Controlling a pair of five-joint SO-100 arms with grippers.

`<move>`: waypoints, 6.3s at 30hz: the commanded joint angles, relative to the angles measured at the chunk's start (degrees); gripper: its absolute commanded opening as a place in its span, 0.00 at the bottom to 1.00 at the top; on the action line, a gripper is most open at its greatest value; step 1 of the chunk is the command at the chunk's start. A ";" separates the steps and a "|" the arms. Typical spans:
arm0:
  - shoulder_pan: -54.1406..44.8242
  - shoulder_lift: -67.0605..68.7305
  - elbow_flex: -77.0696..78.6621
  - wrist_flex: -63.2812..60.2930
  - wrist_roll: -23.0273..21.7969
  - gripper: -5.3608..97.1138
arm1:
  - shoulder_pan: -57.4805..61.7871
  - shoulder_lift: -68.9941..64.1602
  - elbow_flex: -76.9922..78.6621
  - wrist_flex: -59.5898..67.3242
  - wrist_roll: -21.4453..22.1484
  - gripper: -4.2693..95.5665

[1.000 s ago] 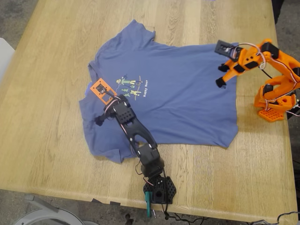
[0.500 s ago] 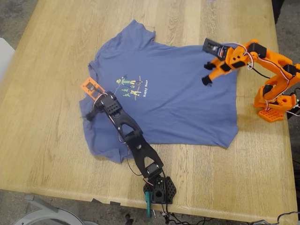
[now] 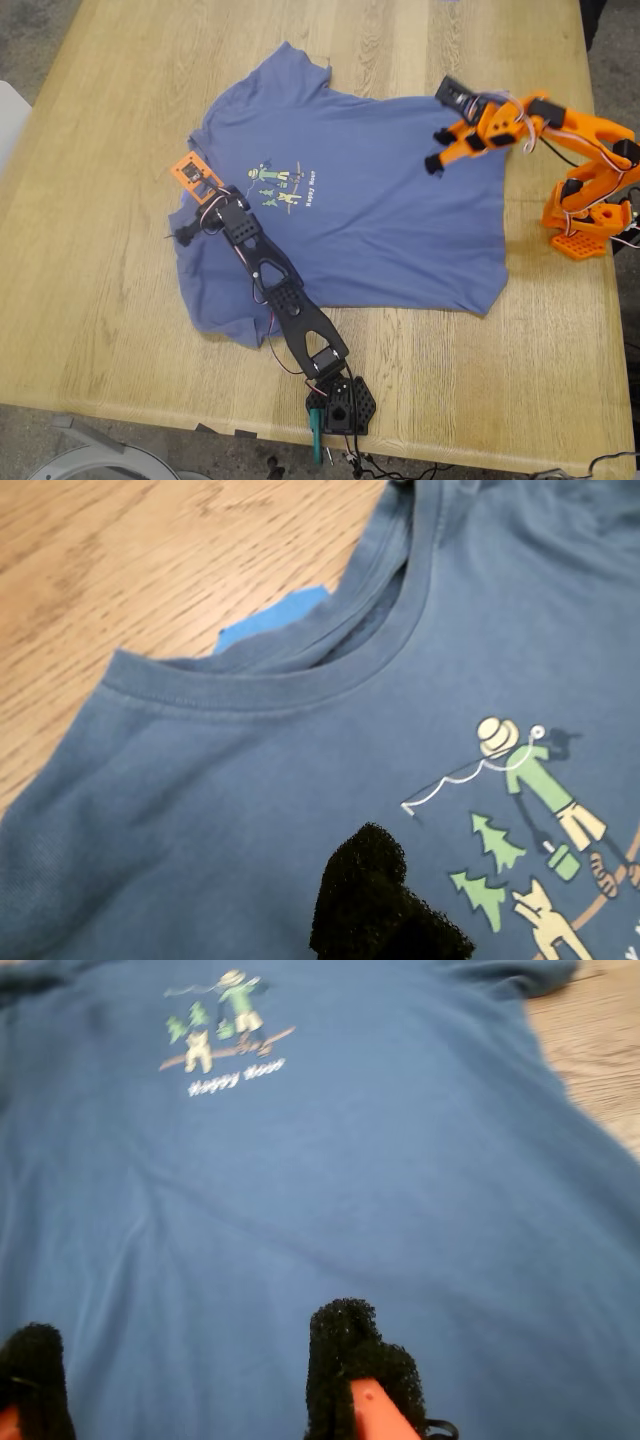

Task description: Fold a T-shirt

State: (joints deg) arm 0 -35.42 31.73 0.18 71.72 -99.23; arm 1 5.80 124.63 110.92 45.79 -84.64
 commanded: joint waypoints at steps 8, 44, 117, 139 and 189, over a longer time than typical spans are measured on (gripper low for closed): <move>3.52 -1.67 -15.64 2.90 0.79 0.69 | -7.82 6.50 6.59 -2.64 0.18 0.38; -6.86 -22.32 0.09 -36.65 3.52 0.44 | -15.12 -13.80 12.04 -20.92 2.37 0.36; 17.14 5.27 -19.16 12.57 3.96 0.05 | -13.62 -126.12 -117.69 8.44 2.90 0.08; 32.43 17.14 -19.07 22.59 4.04 0.05 | 1.41 -116.72 -118.39 13.27 4.48 0.04; 78.57 -16.52 -18.98 6.59 3.08 0.06 | 16.17 -108.37 -118.39 18.11 4.92 0.04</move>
State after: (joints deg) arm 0 39.11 13.62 -14.85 79.80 -95.36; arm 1 19.95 12.48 -6.68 63.54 -80.07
